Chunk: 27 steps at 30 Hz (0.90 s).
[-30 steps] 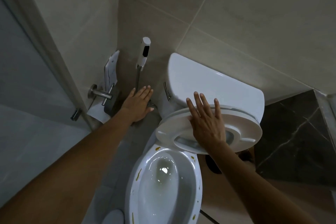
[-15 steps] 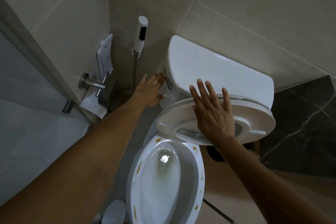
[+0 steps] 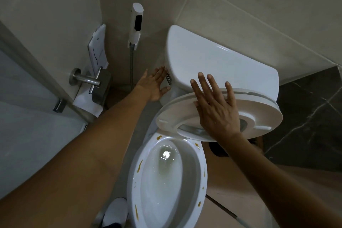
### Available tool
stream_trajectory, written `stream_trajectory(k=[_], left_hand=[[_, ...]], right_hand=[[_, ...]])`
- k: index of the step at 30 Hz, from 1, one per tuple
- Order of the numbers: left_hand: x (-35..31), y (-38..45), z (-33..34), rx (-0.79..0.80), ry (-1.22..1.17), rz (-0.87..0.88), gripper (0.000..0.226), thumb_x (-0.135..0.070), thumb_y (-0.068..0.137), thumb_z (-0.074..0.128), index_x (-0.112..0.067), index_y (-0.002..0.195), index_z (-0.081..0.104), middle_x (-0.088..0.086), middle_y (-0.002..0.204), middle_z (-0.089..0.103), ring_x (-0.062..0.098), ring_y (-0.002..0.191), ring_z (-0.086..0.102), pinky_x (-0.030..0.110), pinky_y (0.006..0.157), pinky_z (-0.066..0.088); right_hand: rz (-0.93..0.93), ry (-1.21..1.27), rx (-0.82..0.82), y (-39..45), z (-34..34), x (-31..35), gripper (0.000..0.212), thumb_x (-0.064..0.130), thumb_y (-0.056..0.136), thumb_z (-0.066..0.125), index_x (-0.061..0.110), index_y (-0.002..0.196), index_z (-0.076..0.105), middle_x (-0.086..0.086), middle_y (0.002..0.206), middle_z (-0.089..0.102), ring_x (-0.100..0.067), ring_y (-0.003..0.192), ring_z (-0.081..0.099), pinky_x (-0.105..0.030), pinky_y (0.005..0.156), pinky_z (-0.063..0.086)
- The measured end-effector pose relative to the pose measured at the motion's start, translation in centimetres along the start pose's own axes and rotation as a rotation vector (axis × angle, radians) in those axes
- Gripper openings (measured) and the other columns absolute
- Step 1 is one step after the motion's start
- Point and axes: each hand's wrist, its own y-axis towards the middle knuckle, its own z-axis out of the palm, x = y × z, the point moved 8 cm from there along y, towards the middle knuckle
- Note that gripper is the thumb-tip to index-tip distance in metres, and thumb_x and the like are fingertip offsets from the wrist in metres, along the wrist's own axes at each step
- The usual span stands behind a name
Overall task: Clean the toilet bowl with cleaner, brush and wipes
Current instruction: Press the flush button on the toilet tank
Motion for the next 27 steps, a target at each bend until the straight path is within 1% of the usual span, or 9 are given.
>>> stream_trajectory(k=[5, 8, 11, 14, 16, 20, 24, 27], left_hand=[[-0.2, 0.2, 0.3, 0.003, -0.093, -0.009, 0.074, -0.059, 0.097, 0.013, -0.016, 0.15, -0.014, 0.001, 0.158, -0.015, 0.012, 0.145, -0.01, 0.04, 0.116, -0.006], [-0.3, 0.1, 0.1, 0.028, -0.139, -0.013, 0.075, -0.061, 0.096, 0.014, -0.017, 0.15, -0.016, 0.0, 0.158, -0.017, 0.012, 0.145, -0.011, 0.04, 0.116, -0.006], [-0.2, 0.1, -0.3, 0.056, -0.137, -0.016, 0.077, -0.062, 0.095, 0.015, -0.016, 0.15, -0.015, 0.0, 0.158, -0.017, 0.013, 0.146, -0.01, 0.04, 0.117, -0.005], [-0.3, 0.2, -0.3, 0.09, -0.127, -0.025, 0.078, -0.062, 0.095, 0.015, -0.015, 0.15, -0.014, 0.001, 0.158, -0.016, 0.014, 0.146, -0.01, 0.04, 0.117, -0.004], [-0.3, 0.3, -0.2, 0.091, -0.131, -0.028, 0.078, -0.062, 0.095, 0.016, -0.015, 0.15, -0.014, 0.001, 0.158, -0.015, 0.014, 0.146, -0.009, 0.04, 0.117, -0.003], [0.1, 0.3, 0.3, 0.067, -0.152, -0.018, 0.078, -0.063, 0.095, 0.015, -0.016, 0.151, -0.012, -0.001, 0.159, -0.015, 0.013, 0.146, -0.009, 0.04, 0.117, -0.002], [0.3, 0.4, 0.8, 0.046, -0.17, -0.013, 0.078, -0.063, 0.095, 0.016, -0.017, 0.151, -0.011, -0.002, 0.159, -0.015, 0.013, 0.146, -0.009, 0.04, 0.117, -0.003], [0.3, 0.6, 0.9, 0.014, -0.176, -0.004, 0.077, -0.063, 0.095, 0.016, -0.017, 0.152, -0.009, -0.002, 0.159, -0.013, 0.013, 0.146, -0.008, 0.04, 0.116, -0.003]], right_hand=[[0.003, -0.006, 0.013, 0.0, 0.0, 0.0, 0.054, 0.033, 0.1, 0.03, 0.018, 0.152, 0.023, -0.004, 0.16, 0.017, -0.018, 0.147, 0.008, -0.043, 0.118, -0.001], [0.003, -0.004, 0.026, 0.0, 0.0, -0.1, 0.055, 0.033, 0.1, 0.032, 0.018, 0.152, 0.023, -0.005, 0.16, 0.016, -0.018, 0.147, 0.006, -0.044, 0.118, -0.001], [0.013, -0.004, 0.039, 0.1, 0.1, 0.0, 0.055, 0.034, 0.1, 0.029, 0.018, 0.152, 0.023, -0.005, 0.16, 0.016, -0.019, 0.147, 0.007, -0.044, 0.118, -0.001], [0.014, 0.004, 0.042, 0.1, 0.1, 0.0, 0.055, 0.034, 0.1, 0.031, 0.018, 0.152, 0.022, -0.005, 0.16, 0.015, -0.018, 0.147, 0.006, -0.044, 0.118, -0.002], [0.014, -0.001, 0.033, 0.1, 0.0, 0.0, 0.055, 0.034, 0.1, 0.031, 0.018, 0.152, 0.024, -0.005, 0.16, 0.016, -0.018, 0.147, 0.007, -0.044, 0.118, -0.001], [0.014, -0.001, 0.03, 0.1, -0.1, 0.1, 0.055, 0.035, 0.099, 0.025, 0.018, 0.151, 0.025, -0.005, 0.159, 0.018, -0.02, 0.147, 0.01, -0.044, 0.117, 0.001], [0.015, -0.021, 0.054, 0.0, 0.2, 0.1, 0.057, 0.035, 0.099, 0.031, 0.02, 0.153, 0.02, -0.004, 0.16, 0.013, -0.017, 0.147, 0.004, -0.044, 0.117, -0.001], [0.026, -0.027, 0.073, 0.0, 0.4, -0.1, 0.058, 0.037, 0.099, 0.031, 0.021, 0.153, 0.016, -0.003, 0.161, 0.009, -0.016, 0.147, -0.003, -0.044, 0.118, -0.004]])
